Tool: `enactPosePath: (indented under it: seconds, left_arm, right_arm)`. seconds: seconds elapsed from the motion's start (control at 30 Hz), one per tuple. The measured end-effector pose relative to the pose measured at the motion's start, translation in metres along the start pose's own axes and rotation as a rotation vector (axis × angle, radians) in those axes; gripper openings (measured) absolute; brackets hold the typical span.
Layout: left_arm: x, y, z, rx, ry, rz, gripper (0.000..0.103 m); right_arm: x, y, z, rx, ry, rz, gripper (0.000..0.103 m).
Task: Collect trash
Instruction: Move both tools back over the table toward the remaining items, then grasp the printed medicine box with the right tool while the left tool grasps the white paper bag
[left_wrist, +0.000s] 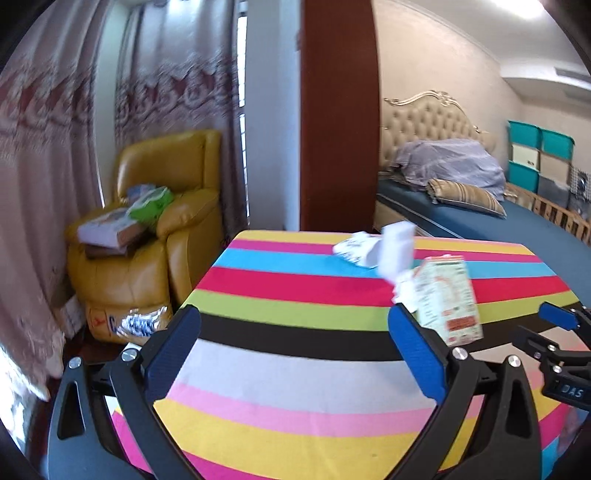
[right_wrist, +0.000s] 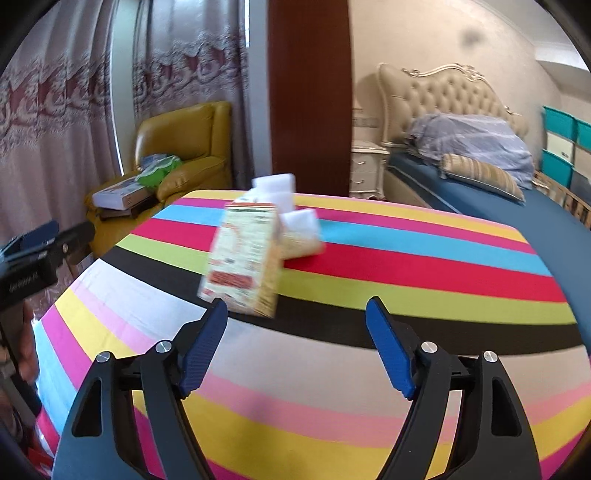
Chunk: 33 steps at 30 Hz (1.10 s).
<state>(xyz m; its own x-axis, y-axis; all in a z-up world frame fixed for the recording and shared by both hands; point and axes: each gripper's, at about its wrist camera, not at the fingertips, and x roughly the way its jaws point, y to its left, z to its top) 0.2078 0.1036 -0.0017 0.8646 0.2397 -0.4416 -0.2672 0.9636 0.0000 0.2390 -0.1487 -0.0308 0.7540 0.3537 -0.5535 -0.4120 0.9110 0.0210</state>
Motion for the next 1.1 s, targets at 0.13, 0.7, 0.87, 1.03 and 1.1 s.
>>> enactPosePath:
  seconds: [0.13,0.7,0.87,1.03,1.1]
  left_arm:
    - [-0.002,0.01,-0.012,0.005,0.005,0.017,0.098]
    - [0.026,-0.013,-0.003,0.063,0.057,-0.087,0.098]
    - [0.047,-0.044,0.008,0.102,0.084,-0.132,0.098]
    - [0.076,-0.091,0.017,0.161,0.123,-0.189,0.098]
    - [0.089,-0.112,0.019,0.201,0.137,-0.221,0.098]
  right_arm:
    - [0.024,0.025,0.014,-0.012,0.015,-0.005,0.074]
    - [0.072,0.03,0.024,-0.018,0.106,-0.02,0.049]
    - [0.048,-0.005,0.022,0.032,0.054,-0.02,0.049]
    - [0.027,-0.039,0.019,0.069,0.003,-0.058,0.049]
    - [0.02,-0.056,0.017,0.091,-0.007,-0.076,0.049]
